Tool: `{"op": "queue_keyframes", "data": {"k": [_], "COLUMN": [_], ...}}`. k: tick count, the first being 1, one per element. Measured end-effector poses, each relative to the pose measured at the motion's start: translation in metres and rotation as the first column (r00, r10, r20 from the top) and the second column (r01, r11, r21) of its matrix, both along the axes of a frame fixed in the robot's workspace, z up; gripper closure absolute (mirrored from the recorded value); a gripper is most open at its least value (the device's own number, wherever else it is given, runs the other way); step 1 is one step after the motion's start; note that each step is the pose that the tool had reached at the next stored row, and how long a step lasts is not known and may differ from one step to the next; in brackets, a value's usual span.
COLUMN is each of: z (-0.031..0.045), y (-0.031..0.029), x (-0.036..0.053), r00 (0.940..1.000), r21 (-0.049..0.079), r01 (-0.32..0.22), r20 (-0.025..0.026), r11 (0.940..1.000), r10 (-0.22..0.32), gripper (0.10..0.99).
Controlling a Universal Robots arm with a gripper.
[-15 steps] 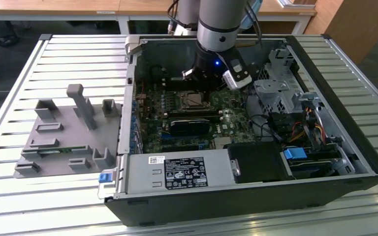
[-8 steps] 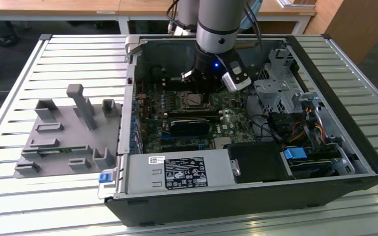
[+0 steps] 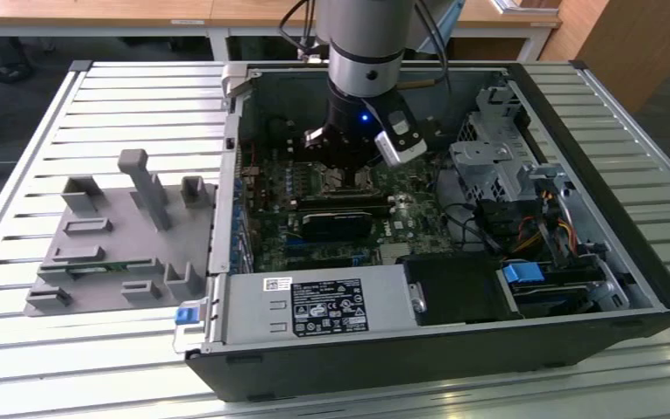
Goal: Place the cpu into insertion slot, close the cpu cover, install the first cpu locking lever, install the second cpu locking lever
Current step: 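Install the second cpu locking lever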
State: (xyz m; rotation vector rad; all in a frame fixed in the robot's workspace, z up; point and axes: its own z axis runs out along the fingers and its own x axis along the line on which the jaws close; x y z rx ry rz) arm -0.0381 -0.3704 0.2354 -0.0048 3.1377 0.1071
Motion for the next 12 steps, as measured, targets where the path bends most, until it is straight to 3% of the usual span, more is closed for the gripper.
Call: {"op": "queue_keyframes", "data": {"k": [6,12], "z": [-0.0071,-0.0093], "y": [0.0000,-0.0042], "x": [-0.0017,-0.0029], "r00": [1.0000,1.0000], "r21": [0.001,0.026], "r01": [0.000,0.000], "r20": [-0.0008,-0.0014], "r11": [1.0000,0.9997], "r10": [0.000,0.000], "gripper": [0.980,0.980]}}
